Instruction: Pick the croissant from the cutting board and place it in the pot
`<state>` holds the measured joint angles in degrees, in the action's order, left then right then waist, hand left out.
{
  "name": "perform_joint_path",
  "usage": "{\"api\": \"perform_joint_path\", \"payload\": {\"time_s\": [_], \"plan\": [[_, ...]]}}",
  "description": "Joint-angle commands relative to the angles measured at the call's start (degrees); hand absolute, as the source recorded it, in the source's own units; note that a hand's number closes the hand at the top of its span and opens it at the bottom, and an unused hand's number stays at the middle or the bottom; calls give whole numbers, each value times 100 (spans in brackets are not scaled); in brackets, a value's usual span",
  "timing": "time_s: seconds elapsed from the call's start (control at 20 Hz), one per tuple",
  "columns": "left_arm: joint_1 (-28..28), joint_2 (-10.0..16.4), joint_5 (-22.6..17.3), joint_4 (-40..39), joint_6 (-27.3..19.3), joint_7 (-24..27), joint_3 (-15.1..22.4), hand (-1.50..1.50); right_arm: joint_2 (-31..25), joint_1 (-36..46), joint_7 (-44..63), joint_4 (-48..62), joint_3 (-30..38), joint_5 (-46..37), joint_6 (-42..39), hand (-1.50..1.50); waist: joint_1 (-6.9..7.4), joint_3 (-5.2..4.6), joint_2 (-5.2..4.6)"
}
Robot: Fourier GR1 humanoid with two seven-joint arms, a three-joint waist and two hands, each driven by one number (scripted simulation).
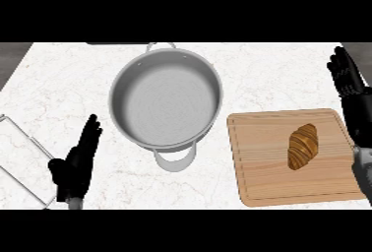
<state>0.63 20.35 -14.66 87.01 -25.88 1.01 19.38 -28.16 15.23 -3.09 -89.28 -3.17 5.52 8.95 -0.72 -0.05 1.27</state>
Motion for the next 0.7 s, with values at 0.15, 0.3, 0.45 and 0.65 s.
{"api": "perform_joint_path", "payload": {"time_s": [0.15, 0.3, 0.45, 0.65], "plan": [[-939, 366, -217, 365, 93, -417, -806, 0, -402, -339, -1067, 1204, 1462, 823, -522, 150, 30, 28, -152], [-758, 362, -223, 408, 96, -198, -794, 0, -1985, -846, -1036, 1186, 737, -1202, -538, 150, 1, -110, -318], [-1015, 561, -495, 533, 310, -608, -1075, 0, -509, -980, -2201, 2617, 1831, -158, 358, -150, 92, 32, -171], [-1018, 560, -410, 792, 229, -1065, -1085, 0, -568, -1101, -3634, 2893, 2275, 371, -508, -150, 65, 17, -125]]}}
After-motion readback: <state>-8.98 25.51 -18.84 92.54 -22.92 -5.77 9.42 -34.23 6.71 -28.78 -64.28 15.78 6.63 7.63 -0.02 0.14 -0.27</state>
